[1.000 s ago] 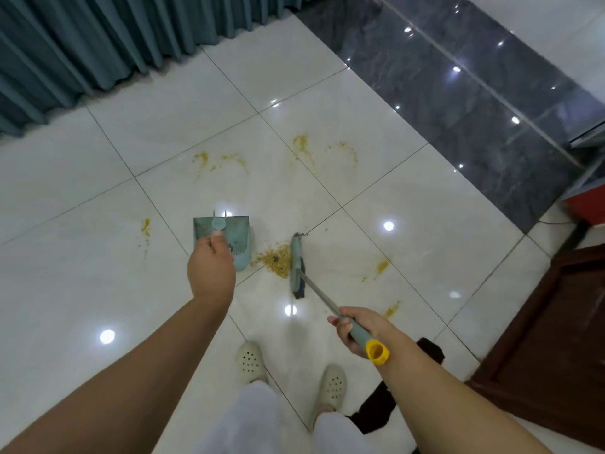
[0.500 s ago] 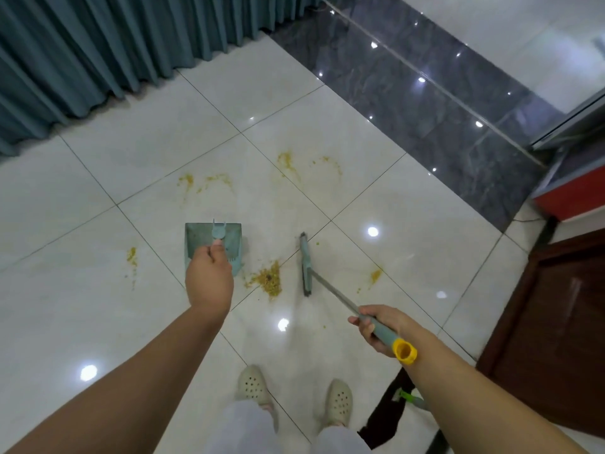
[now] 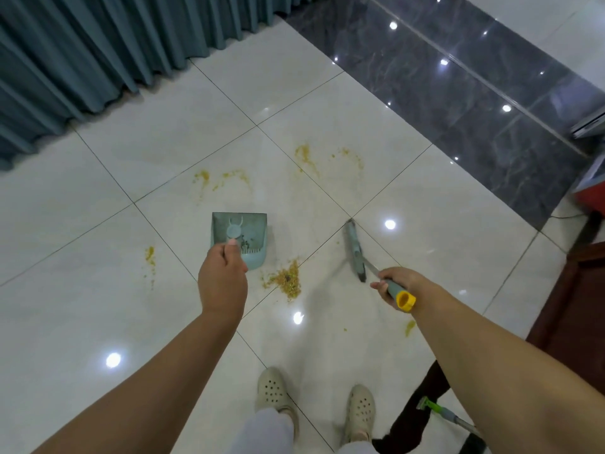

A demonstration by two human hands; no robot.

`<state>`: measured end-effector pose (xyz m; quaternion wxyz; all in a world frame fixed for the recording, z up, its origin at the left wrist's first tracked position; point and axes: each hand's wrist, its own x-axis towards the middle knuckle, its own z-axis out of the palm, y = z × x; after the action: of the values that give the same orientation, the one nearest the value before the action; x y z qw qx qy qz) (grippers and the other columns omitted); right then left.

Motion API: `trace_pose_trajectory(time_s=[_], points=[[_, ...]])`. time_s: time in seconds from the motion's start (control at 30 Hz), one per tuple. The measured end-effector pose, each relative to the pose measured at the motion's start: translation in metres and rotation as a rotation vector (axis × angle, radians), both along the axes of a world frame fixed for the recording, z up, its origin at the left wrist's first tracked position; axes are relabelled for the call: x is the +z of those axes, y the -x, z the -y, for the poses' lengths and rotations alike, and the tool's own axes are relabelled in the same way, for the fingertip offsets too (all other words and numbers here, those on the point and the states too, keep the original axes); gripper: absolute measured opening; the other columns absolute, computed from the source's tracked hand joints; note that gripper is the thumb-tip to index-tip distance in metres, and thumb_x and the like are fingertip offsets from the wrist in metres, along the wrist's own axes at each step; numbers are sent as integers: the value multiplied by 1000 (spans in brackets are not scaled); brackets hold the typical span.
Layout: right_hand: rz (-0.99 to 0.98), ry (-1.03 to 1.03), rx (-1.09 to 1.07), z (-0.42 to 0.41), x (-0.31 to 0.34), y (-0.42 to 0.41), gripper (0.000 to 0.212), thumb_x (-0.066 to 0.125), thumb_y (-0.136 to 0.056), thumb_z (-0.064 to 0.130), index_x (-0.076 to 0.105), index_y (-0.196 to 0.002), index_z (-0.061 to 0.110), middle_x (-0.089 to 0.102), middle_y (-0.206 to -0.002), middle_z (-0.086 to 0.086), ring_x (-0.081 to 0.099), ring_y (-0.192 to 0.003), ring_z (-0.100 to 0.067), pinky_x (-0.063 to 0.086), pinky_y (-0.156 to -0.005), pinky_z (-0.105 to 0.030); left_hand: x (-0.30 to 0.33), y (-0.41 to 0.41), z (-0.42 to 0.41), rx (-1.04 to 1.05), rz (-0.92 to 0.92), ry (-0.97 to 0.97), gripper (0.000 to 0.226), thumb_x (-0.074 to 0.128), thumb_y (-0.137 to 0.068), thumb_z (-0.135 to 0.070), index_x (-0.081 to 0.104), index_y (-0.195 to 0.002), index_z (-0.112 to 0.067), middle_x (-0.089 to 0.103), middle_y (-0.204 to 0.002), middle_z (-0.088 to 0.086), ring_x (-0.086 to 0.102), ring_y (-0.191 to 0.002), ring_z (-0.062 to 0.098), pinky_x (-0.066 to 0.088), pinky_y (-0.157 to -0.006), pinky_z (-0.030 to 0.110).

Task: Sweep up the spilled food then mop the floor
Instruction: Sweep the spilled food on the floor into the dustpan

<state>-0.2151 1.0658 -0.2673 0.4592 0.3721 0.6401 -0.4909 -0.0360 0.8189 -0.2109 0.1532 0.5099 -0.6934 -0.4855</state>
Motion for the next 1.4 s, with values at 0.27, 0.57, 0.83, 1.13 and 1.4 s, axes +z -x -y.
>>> trace_pose_trajectory(time_s=[0.27, 0.57, 0.83, 1.13, 1.4], points=[[-17, -49, 121, 53, -27, -19, 16, 45, -95, 0, 41, -110, -1, 48, -77, -18, 40, -21, -11, 39, -30, -14, -5, 6, 16, 13, -65, -85, 37, 35, -96, -42, 50, -68, -21, 56, -66, 1, 49, -61, 20, 43, -59, 38], [63, -48, 252, 43, 5, -56, 11, 49, -93, 2, 48, -99, -7, 51, -67, -16, 42, -21, -13, 39, -30, -14, 6, 26, 8, -43, -69, -60, 35, 43, -94, -42, 52, -74, -15, 53, -64, -1, 50, -59, 17, 39, -53, 27], [20, 12, 150, 3, 22, -25, 15, 47, -94, 0, 50, -79, -4, 50, -67, -14, 39, -22, -10, 36, -29, -12, 21, 66, -22, -94, -73, -38, 32, 47, -92, -41, 52, -69, -19, 53, -62, -2, 49, -54, 11, 36, -47, 22], [-68, -12, -30, -60, -2, 89, 12, 47, -92, -2, 51, -82, -6, 53, -70, -17, 42, -24, -11, 38, -30, -13, 19, 160, -49, -134, -68, -63, 30, 47, -87, -35, 51, -66, -15, 55, -64, 5, 48, -58, 20, 39, -52, 31], [-94, -61, -160, -124, -16, 188, 23, 43, -94, 2, 47, -115, -8, 45, -65, -15, 38, -18, -10, 35, -28, -12, 2, 246, -75, -204, -60, -72, 29, 47, -89, -37, 54, -69, -16, 56, -65, 2, 48, -57, 18, 40, -53, 32]])
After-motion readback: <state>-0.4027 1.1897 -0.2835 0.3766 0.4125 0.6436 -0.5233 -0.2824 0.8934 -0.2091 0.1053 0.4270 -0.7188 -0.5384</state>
